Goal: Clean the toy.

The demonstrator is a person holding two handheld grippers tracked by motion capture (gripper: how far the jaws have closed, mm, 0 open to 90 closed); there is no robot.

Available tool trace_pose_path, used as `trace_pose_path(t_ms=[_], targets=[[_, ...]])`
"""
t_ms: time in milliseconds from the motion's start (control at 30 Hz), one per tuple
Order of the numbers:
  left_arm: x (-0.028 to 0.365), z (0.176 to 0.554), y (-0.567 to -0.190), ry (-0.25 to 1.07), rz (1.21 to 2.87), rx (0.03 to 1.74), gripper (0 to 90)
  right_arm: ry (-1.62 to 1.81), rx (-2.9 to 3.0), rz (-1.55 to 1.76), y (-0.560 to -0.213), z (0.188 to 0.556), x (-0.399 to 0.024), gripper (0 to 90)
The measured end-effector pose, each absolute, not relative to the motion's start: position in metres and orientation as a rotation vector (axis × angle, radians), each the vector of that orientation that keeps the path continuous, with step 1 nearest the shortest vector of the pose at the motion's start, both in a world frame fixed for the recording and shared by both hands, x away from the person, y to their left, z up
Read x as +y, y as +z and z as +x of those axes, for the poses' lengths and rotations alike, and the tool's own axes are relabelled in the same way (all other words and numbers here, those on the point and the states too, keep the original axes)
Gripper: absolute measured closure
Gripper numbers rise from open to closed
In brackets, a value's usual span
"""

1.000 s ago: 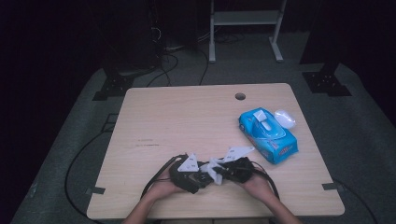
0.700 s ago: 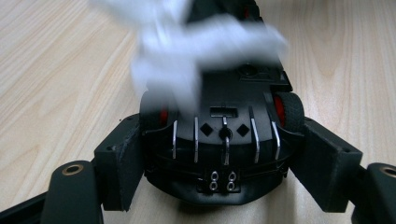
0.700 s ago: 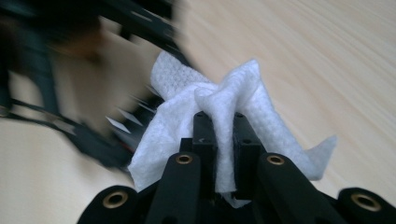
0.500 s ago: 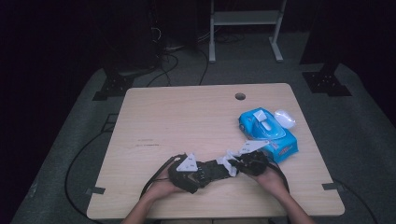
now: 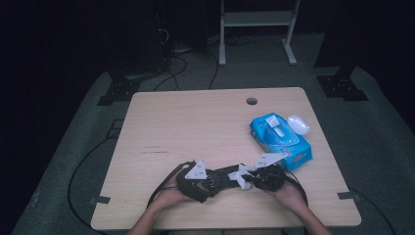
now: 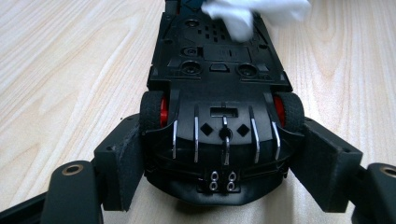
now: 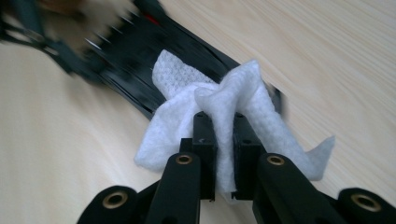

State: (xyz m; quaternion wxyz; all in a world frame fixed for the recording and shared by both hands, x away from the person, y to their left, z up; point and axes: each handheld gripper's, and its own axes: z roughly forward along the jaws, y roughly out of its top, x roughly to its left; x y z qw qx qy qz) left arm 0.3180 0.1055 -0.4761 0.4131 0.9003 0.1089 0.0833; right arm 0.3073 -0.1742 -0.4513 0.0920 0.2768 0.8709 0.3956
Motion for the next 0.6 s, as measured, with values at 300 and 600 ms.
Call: trace_pose_path(t_ms=[300, 600], targets=[[0.107, 0.319, -0.476, 0.205, 2.259, 0.269, 24.4, 1.181, 2.637, 0.780, -0.451, 0.304, -0.168, 82.1], [0.112, 0.327, -0.474, 0.103, 2.236, 0.360, 19.4, 1.178, 2.620, 0.798, -0.455, 0.302, -0.174, 82.1]])
